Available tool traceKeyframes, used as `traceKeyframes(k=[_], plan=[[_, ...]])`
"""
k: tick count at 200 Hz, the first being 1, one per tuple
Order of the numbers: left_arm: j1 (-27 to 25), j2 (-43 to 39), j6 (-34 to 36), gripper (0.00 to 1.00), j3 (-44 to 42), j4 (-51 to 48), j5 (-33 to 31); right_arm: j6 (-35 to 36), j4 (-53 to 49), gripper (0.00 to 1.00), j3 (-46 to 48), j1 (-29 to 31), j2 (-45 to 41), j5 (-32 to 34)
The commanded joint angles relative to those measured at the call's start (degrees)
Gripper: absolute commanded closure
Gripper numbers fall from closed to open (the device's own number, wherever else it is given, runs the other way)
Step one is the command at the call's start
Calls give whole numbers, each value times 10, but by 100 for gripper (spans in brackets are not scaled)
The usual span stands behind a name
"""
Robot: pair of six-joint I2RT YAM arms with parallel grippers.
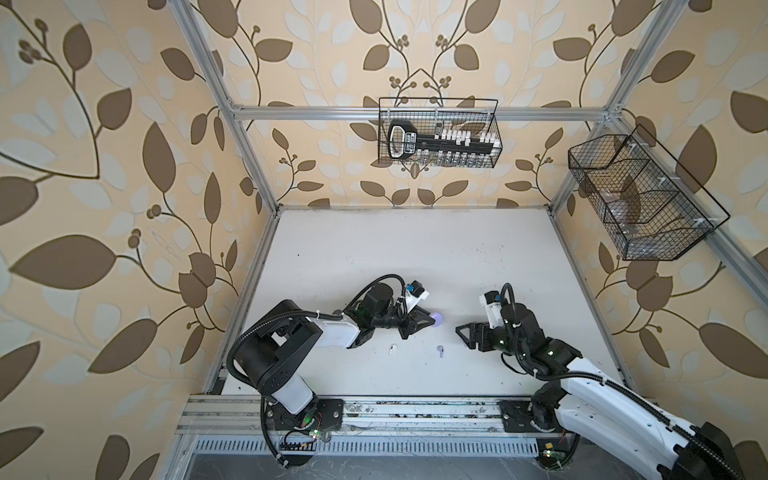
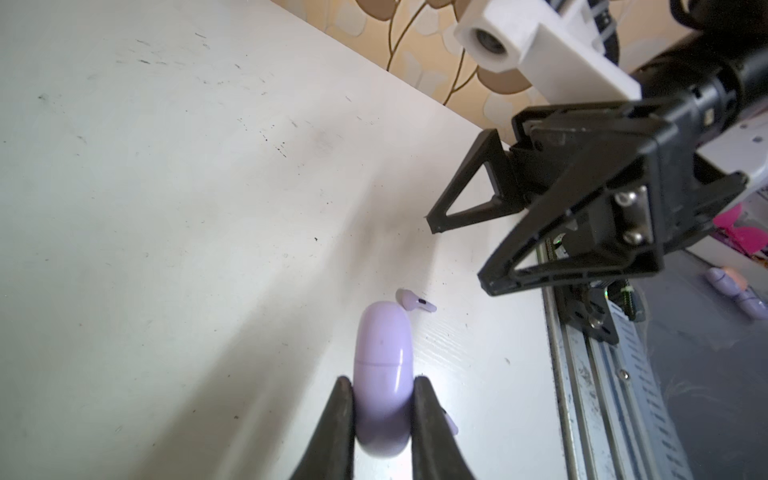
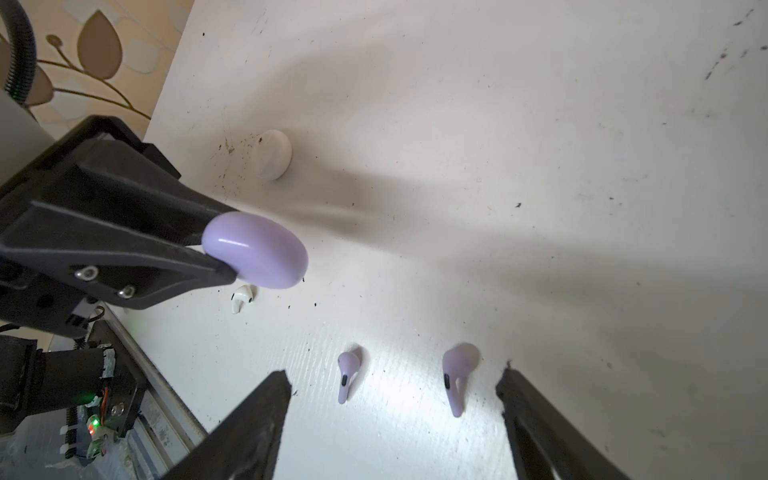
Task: Insert the wireless bluetooth earbuds into the charging case
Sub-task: 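Release the case from the right gripper and draw it back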
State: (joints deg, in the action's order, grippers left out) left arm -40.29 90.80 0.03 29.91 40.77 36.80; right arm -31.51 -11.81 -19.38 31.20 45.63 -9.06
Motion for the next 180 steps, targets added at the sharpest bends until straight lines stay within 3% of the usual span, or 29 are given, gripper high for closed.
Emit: traceKeyframes(k=[1, 88, 180], plan=[[-10, -29, 64, 100, -12, 57, -7, 3, 12, 19, -11, -2, 12, -12], [-15, -33, 102, 100, -17, 47, -12, -20, 58, 19, -25, 47, 52, -24], [-23, -48, 113, 100, -14, 27, 68, -35, 94, 20, -39, 58, 102, -22]])
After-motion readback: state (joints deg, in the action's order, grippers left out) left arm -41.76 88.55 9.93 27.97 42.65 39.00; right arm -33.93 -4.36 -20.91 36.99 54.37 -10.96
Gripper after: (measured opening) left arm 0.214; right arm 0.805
